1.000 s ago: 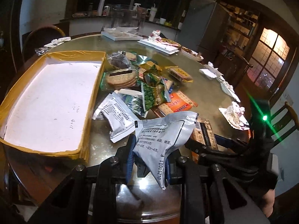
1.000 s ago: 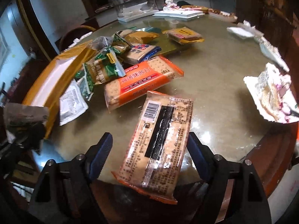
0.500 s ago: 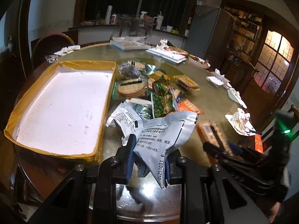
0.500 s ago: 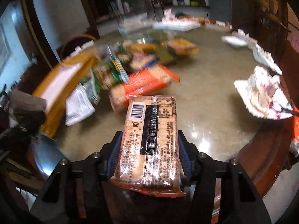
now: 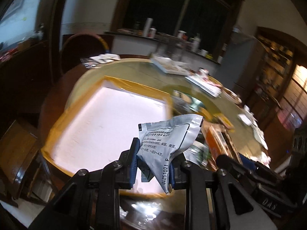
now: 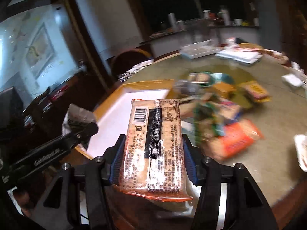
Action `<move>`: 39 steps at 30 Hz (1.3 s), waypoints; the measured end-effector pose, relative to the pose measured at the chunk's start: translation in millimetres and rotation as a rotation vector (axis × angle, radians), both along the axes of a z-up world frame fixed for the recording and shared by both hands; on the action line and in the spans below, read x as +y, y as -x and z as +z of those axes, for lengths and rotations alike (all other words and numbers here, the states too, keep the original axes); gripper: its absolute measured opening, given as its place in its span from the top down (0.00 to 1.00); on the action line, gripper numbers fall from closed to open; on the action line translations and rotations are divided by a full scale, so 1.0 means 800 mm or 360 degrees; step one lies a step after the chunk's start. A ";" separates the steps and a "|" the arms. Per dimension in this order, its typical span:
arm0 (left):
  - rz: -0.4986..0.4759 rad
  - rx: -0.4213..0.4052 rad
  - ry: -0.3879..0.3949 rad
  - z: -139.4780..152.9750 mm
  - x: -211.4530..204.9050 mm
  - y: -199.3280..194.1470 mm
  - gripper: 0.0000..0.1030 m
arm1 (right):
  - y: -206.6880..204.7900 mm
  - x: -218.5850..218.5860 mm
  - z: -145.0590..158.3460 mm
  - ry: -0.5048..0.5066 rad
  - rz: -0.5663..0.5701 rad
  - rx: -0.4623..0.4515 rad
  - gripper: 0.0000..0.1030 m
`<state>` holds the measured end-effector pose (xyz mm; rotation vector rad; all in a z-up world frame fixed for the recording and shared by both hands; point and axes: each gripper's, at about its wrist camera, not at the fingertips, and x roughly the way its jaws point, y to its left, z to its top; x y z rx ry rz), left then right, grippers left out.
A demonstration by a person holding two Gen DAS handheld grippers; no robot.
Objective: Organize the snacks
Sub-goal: 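Carry the sachet and biscuit bar into the white tray with both grippers and release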
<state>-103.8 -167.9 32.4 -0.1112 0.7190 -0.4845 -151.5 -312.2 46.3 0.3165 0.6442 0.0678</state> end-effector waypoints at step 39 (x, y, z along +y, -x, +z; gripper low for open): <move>0.0230 0.0186 0.0042 -0.047 0.072 -0.068 0.24 | -0.116 0.103 -0.042 0.0236 0.0144 0.0314 0.28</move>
